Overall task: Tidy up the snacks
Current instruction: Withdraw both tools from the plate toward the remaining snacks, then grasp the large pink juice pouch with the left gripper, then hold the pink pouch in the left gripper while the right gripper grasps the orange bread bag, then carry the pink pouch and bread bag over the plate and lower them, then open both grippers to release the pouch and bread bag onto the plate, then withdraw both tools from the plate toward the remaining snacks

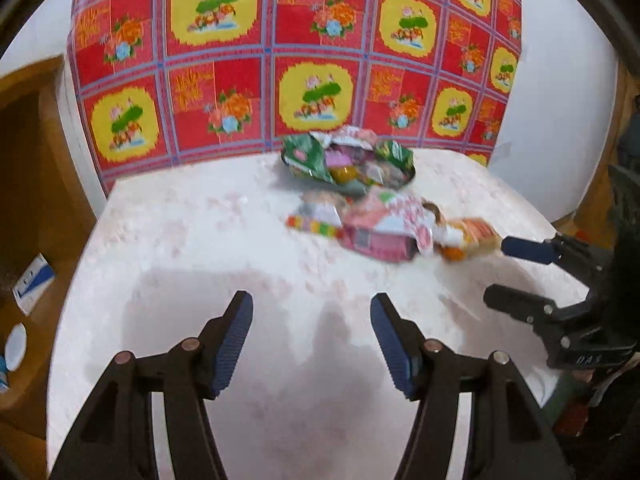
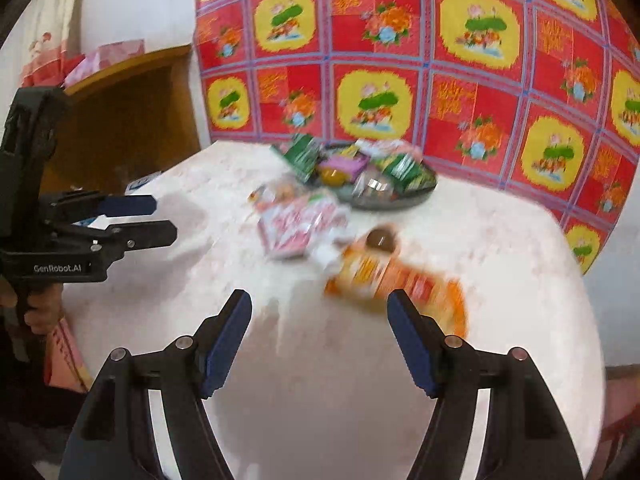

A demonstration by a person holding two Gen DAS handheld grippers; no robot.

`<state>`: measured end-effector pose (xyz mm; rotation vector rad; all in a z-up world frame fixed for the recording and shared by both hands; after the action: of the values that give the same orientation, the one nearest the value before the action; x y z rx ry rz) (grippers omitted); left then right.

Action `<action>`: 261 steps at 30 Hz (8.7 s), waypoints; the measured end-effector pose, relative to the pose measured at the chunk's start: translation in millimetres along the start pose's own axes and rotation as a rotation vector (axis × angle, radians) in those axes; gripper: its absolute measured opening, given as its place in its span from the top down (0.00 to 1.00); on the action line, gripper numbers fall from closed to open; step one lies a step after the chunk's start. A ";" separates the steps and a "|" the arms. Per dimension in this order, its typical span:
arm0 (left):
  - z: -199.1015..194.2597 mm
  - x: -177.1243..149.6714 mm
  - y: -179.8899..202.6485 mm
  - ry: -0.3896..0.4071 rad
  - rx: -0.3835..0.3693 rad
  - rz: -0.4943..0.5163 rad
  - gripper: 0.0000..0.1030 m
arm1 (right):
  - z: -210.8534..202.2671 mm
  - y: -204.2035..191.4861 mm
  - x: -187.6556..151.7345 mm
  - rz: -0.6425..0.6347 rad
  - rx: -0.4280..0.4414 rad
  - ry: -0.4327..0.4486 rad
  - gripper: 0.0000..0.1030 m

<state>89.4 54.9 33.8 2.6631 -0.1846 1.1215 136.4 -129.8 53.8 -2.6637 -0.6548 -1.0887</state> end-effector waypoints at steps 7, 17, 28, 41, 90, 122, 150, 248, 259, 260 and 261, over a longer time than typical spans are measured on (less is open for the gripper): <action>11.5 -16.4 -8.8 -0.018 -0.047 -0.036 0.37 | -1.3 2.0 -13.1 0.041 0.028 -0.014 0.31; 16.7 4.6 -4.5 -0.026 -0.067 -0.024 0.27 | 5.9 9.8 -15.5 0.096 0.050 -0.023 0.31; 78.6 73.1 43.1 -0.133 -0.203 0.140 0.22 | 9.3 22.3 -20.1 0.152 0.091 -0.050 0.31; 90.4 63.5 43.3 -0.123 -0.238 0.130 0.37 | 9.8 15.8 -18.9 0.128 0.019 -0.052 0.31; 32.2 14.1 -11.2 0.020 -0.162 0.014 0.37 | 25.4 27.5 15.9 -0.062 -0.044 -0.100 0.50; 9.1 25.9 -0.6 0.067 -0.150 0.031 0.37 | 22.0 45.1 34.3 0.118 -0.085 -0.146 0.52; 114.6 183.9 -23.5 -0.033 -0.091 0.086 0.37 | 100.2 47.8 150.4 -0.089 -0.043 0.014 0.52; -24.9 30.0 36.9 0.022 0.079 0.129 0.28 | -39.6 -8.0 26.6 -0.068 -0.149 0.026 0.31; 2.2 4.6 30.8 -0.044 0.091 0.110 0.28 | -4.5 0.6 5.0 -0.035 -0.143 -0.076 0.31; 4.4 2.9 29.1 -0.050 0.092 0.106 0.28 | -1.4 1.1 3.1 -0.031 -0.140 -0.085 0.31; 6.5 1.6 27.6 -0.057 0.092 0.102 0.28 | 1.9 1.9 1.6 -0.027 -0.138 -0.095 0.31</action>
<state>89.2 26.5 35.4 2.7972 -0.2891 1.1101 139.4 -130.3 53.6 -2.8473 -0.6564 -1.0565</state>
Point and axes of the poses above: each gripper's, at about its wrist camera, not at the fingertips, and z roughly the way its jaws point, y to its right, x to its top, the point moved 2 cm from there along z, roughly the way its jaws point, and after that the axes turned 10 degrees about -x, right-handed, at the moved point
